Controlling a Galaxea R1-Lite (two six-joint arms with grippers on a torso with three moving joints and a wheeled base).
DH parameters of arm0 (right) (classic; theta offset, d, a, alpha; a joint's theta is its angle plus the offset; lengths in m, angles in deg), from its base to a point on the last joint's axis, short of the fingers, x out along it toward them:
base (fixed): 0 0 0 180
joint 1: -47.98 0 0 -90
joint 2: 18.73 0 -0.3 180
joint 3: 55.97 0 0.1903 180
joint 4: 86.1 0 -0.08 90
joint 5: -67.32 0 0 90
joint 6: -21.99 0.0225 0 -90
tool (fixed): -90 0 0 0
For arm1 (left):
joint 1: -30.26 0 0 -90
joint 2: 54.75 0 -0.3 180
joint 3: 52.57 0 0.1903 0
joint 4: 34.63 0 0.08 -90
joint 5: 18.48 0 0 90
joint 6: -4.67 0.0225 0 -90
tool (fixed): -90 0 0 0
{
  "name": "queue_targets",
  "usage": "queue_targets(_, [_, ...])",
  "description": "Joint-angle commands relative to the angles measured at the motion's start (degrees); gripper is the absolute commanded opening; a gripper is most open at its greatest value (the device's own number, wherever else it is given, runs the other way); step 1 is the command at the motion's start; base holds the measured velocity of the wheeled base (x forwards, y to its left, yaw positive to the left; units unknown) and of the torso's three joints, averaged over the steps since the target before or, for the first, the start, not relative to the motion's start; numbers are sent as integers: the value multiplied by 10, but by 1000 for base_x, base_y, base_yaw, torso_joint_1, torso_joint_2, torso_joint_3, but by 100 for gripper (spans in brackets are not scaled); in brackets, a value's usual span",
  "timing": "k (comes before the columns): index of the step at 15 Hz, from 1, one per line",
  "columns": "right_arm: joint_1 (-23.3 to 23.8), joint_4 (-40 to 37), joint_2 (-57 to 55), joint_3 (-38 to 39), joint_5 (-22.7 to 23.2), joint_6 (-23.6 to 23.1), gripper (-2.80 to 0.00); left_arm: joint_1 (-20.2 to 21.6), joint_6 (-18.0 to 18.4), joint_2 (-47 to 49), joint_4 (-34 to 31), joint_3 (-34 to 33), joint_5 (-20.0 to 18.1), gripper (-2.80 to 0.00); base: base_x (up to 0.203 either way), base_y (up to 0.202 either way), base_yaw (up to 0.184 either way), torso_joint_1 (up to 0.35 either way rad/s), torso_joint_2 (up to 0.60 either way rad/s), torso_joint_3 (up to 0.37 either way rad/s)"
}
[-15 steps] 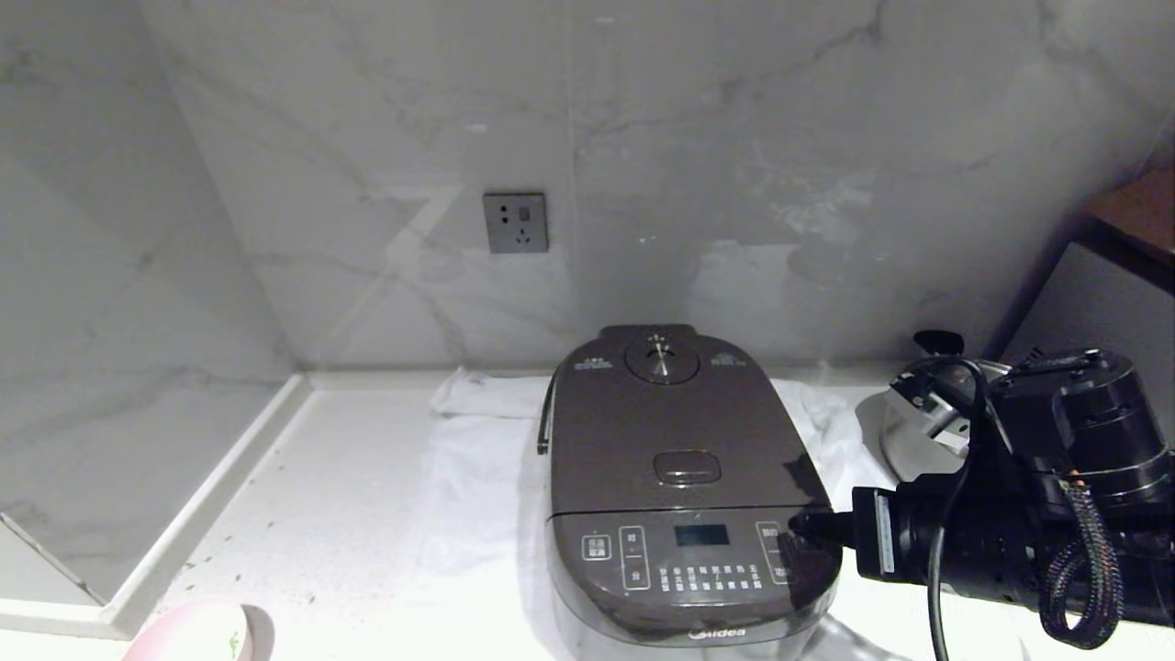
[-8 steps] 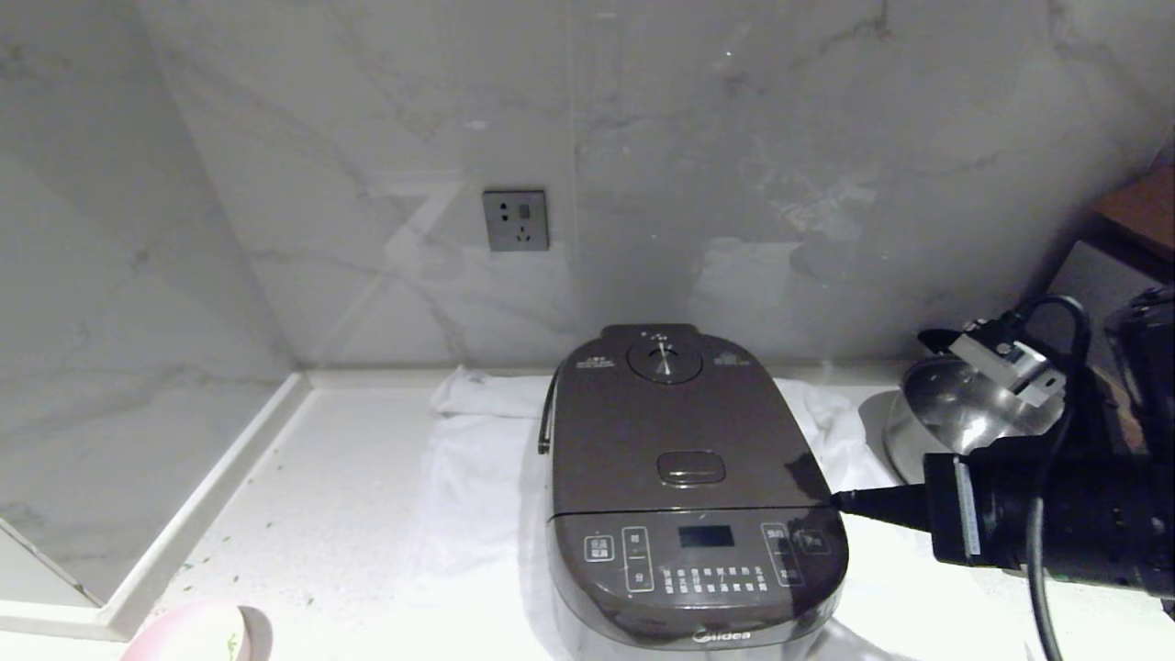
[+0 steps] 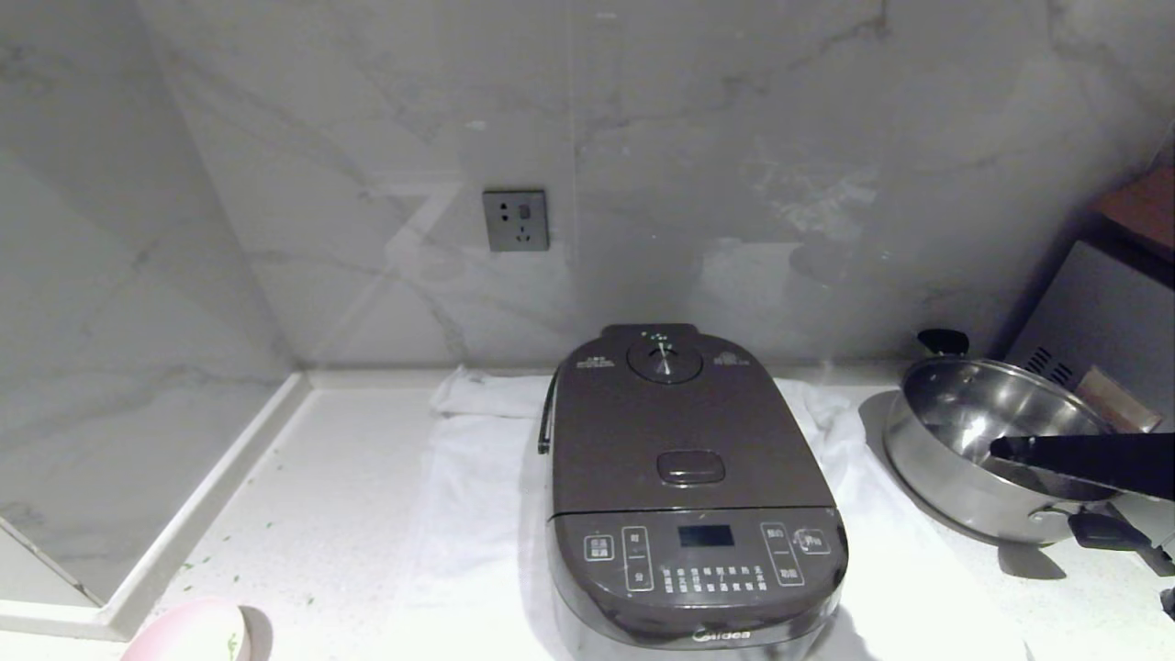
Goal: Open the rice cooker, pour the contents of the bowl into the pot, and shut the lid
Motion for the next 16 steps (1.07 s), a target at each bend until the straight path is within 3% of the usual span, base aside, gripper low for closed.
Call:
queue_targets(1, [5,-12,55,-4,-49,-21,-280,0,0,0,0,0,0,-280,0,0,0,0,0,0])
queue_targets(4, [41,-19,94,5,-127,-76,-280,0,-3,0,0,0,0,-280,0,0,0,0,0,0])
queue_targets(9, [159,-19,185,22,-213,-215,-280,0,-11,0,0,1,0,-280,0,0,0,0,0,0])
queue_targets(13, [305,-17,266,47,-228,-280,-280,0,-19,0,0,1,1,-280,0,0,0,0,0,0])
queue_targets(16, [340,-16,359,63,-223,-308,-280,-1,-34,0,0,1,1,-280,0,0,0,0,0,0])
